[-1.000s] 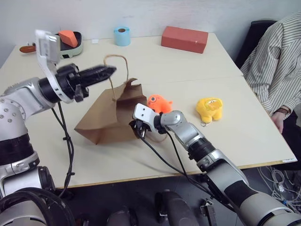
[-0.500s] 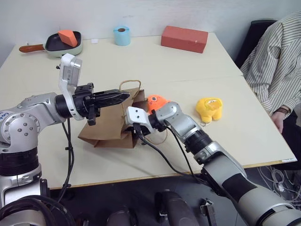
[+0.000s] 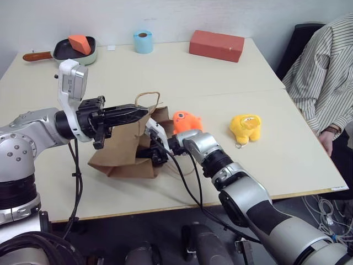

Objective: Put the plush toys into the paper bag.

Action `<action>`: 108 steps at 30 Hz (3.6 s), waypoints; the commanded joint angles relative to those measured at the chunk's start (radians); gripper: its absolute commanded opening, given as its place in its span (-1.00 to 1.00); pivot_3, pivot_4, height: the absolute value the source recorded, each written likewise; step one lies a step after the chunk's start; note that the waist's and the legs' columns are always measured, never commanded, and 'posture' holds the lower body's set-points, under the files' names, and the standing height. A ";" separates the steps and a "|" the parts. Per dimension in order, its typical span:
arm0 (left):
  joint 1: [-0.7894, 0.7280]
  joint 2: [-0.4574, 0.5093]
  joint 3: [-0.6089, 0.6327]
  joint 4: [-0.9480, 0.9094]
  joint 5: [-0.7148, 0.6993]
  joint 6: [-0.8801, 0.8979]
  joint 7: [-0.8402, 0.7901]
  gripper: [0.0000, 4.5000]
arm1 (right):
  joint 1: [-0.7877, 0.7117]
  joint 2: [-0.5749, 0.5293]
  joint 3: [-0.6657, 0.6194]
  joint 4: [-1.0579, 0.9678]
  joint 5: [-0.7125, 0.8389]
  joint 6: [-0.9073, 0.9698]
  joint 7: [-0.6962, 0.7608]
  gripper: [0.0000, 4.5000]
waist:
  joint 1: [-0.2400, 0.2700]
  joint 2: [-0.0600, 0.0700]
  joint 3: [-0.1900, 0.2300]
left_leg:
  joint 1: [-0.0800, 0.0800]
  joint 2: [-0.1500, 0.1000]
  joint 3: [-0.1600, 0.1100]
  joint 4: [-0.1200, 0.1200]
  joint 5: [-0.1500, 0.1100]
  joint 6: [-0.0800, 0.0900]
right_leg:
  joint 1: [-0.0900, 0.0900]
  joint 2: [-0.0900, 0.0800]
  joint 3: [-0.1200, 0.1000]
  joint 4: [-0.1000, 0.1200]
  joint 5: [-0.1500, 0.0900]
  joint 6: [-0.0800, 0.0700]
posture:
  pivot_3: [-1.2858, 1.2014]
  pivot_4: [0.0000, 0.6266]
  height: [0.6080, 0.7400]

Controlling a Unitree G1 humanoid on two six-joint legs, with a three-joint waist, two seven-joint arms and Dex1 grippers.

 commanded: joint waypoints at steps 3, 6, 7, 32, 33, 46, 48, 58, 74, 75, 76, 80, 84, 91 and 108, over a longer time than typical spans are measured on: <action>0.002 0.021 0.029 -0.037 -0.043 -0.002 -0.011 -1.00 | -0.045 0.033 -0.050 0.054 -0.013 -0.040 -0.127 -0.98 | -0.002 0.000 0.000 | 0.000 0.000 0.000 0.000 0.000 0.000 | 0.000 0.000 0.000 0.000 0.000 0.000 | 0.03 -0.52 1.00; 0.002 0.022 0.017 -0.033 -0.025 -0.018 -0.014 -1.00 | -0.046 0.039 -0.017 0.083 -0.088 -0.139 -0.242 -0.98 | -0.002 0.000 0.000 | 0.000 0.000 0.000 0.000 0.000 0.000 | 0.000 0.000 0.000 0.000 0.000 0.000 | 0.03 -0.52 1.00; -0.001 0.018 0.012 -0.024 -0.007 -0.033 -0.014 -1.00 | -0.041 0.039 0.013 0.086 -0.136 -0.195 -0.302 -0.98 | -0.003 0.000 0.000 | 0.000 0.000 0.000 0.000 0.000 0.000 | 0.000 0.000 0.000 0.000 0.000 0.000 | 0.03 -0.52 1.00; -0.246 -0.059 -0.007 0.216 0.091 -0.101 -0.018 -1.00 | 0.068 -0.018 0.180 -0.032 -0.384 -0.527 -0.438 -0.98 | -0.025 0.000 0.000 | 0.000 0.000 -0.001 -0.001 0.001 -0.002 | 0.000 0.000 -0.002 0.002 0.000 0.000 | 0.03 -0.52 1.00; -0.234 -0.052 -0.014 0.207 0.099 -0.103 -0.025 -1.00 | 0.073 -0.018 0.180 -0.037 -0.385 -0.526 -0.437 -0.98 | -0.026 0.000 0.000 | 0.000 0.000 -0.001 -0.001 0.001 -0.002 | 0.000 0.000 -0.002 0.002 0.000 0.000 | 0.03 -0.52 1.00; -0.071 0.014 -0.013 0.114 0.130 -0.099 -0.058 -1.00 | 0.254 -0.165 0.045 -0.622 -0.184 -0.185 -0.328 -0.98 | -0.007 0.000 0.000 | -0.003 0.000 -0.006 0.000 0.002 -0.002 | 0.000 0.000 -0.002 -0.001 0.000 -0.001 | 0.03 -0.52 1.00; -0.070 0.017 -0.019 0.117 0.131 -0.096 -0.063 -1.00 | 0.295 -0.216 0.038 -0.744 -0.143 -0.097 -0.293 -0.98 | 0.000 0.000 0.000 | -0.003 0.000 -0.006 -0.001 0.002 -0.002 | 0.000 0.000 -0.002 -0.001 0.000 -0.001 | 0.03 -0.52 1.00; -0.095 0.026 -0.050 0.122 0.133 -0.069 -0.106 -1.00 | 0.453 -0.462 -0.196 -1.198 0.121 0.354 -0.328 -0.58 | 0.027 0.000 0.000 | -0.003 0.000 -0.006 -0.001 0.002 -0.002 | 0.000 0.001 -0.002 -0.002 -0.001 -0.001 | 0.03 -0.52 1.00; -0.103 0.014 -0.064 0.135 0.158 -0.088 -0.117 -1.00 | 0.219 -0.318 -0.235 -0.514 0.097 0.259 -0.559 0.99 | 0.019 0.000 0.001 | -0.003 0.000 -0.006 -0.003 0.003 -0.004 | 0.000 0.003 0.000 -0.003 -0.001 -0.001 | 0.03 -0.52 1.00; -0.103 0.015 -0.063 0.137 0.160 -0.091 -0.116 -1.00 | 0.219 -0.312 -0.226 -0.483 0.068 0.219 -0.584 0.91 | 0.019 0.000 0.001 | -0.003 0.000 -0.006 -0.003 0.003 -0.004 | 0.000 0.003 0.000 -0.003 -0.001 -0.001 | 0.03 -0.52 1.00; -0.103 0.015 -0.062 0.138 0.161 -0.093 -0.116 -1.00 | 0.220 -0.313 -0.219 -0.464 0.050 0.188 -0.595 0.82 | 0.019 0.000 0.001 | -0.003 0.000 -0.006 -0.003 0.003 -0.004 | 0.000 0.003 0.000 -0.003 -0.001 -0.001 | 0.03 -0.52 1.00; -0.098 0.016 -0.057 0.136 0.161 -0.095 -0.114 -1.00 | 0.233 -0.331 -0.229 -0.463 0.045 0.140 -0.612 0.26 | 0.019 0.000 0.001 | -0.003 0.000 -0.006 -0.002 0.003 -0.004 | 0.000 0.002 0.000 -0.002 -0.001 -0.001 | 0.03 -0.52 1.00; -0.090 0.015 -0.052 0.129 0.156 -0.094 -0.111 -1.00 | 0.297 -0.399 -0.234 -0.606 0.075 0.153 -0.559 -0.34 | 0.028 0.000 0.001 | -0.003 0.000 -0.006 -0.003 0.003 -0.004 | 0.000 0.002 0.000 -0.003 -0.001 -0.001 | 0.03 -0.52 1.00; -0.096 0.016 -0.052 0.128 0.142 -0.082 -0.115 -1.00 | 0.369 -0.544 -0.281 -0.910 0.222 0.285 -0.453 -0.96 | 0.031 0.002 0.002 | -0.004 0.000 -0.006 -0.003 0.003 -0.004 | 0.000 0.002 0.000 -0.004 -0.001 -0.001 | 0.03 -0.52 1.00; -0.157 -0.040 -0.095 0.170 0.162 -0.101 -0.119 -1.00 | 0.275 -0.324 0.120 -0.918 0.098 0.216 -0.487 -0.96 | 0.030 0.002 0.002 | -0.002 0.003 -0.008 -0.002 0.003 -0.007 | -0.001 0.008 0.002 -0.004 -0.001 -0.002 | 0.03 -0.52 1.00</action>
